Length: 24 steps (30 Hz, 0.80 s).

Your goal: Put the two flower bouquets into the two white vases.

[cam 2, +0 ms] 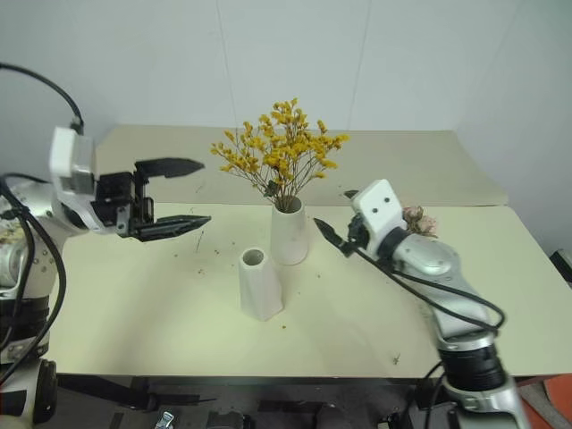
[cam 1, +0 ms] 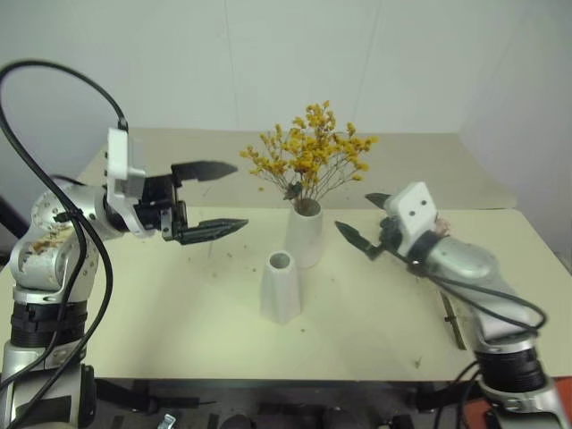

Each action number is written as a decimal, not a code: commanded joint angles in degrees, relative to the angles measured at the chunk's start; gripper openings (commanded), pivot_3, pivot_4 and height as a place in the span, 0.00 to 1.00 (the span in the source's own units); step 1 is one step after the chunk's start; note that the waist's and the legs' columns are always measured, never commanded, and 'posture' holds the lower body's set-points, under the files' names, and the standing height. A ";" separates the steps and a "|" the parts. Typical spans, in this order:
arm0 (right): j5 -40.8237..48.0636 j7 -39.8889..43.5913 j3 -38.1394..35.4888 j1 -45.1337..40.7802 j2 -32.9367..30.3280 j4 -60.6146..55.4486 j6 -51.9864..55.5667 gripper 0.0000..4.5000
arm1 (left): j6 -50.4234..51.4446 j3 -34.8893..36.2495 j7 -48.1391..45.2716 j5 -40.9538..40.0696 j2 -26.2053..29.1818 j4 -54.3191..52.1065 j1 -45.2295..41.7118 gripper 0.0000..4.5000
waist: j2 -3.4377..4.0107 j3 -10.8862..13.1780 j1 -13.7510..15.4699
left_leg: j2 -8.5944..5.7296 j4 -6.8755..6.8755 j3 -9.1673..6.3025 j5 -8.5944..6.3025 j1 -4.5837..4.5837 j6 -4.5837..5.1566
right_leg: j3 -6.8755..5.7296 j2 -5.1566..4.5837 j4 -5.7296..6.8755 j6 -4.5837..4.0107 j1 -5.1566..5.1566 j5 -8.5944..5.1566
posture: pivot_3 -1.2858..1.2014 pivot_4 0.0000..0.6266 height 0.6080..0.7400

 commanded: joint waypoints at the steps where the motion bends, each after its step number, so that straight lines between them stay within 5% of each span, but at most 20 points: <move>1: 1.43 2.52 -5.41 2.37 -5.04 -3.21 3.39 0.99 | 1.38 -0.59 -1.02 -2.34 0.44 -3.79 -1.79 1.00 | -0.01 0.00 0.01 | 0.00 0.00 0.00 0.00 0.01 0.00 | 0.00 0.00 -0.01 0.01 0.02 0.00 | 0.52 0.24 1.00; 10: -1.57 3.38 -8.06 7.06 -14.90 2.07 12.30 0.99 | 1.87 -8.53 -5.00 2.31 3.61 -8.69 -1.58 1.00 | -0.01 -0.01 -0.04 | 0.00 0.04 0.05 0.00 0.03 0.00 | 0.05 0.02 0.00 0.01 0.04 -0.02 | 0.52 0.24 1.00; 24: -3.49 -2.07 -5.52 6.93 -14.30 7.60 26.17 0.99 | 2.18 -8.27 -6.13 3.41 4.45 -8.75 -0.97 1.00 | -0.01 0.00 -0.09 | -0.01 0.05 0.06 0.00 0.00 0.00 | 0.06 0.02 0.00 0.02 0.02 -0.02 | 0.52 0.24 1.00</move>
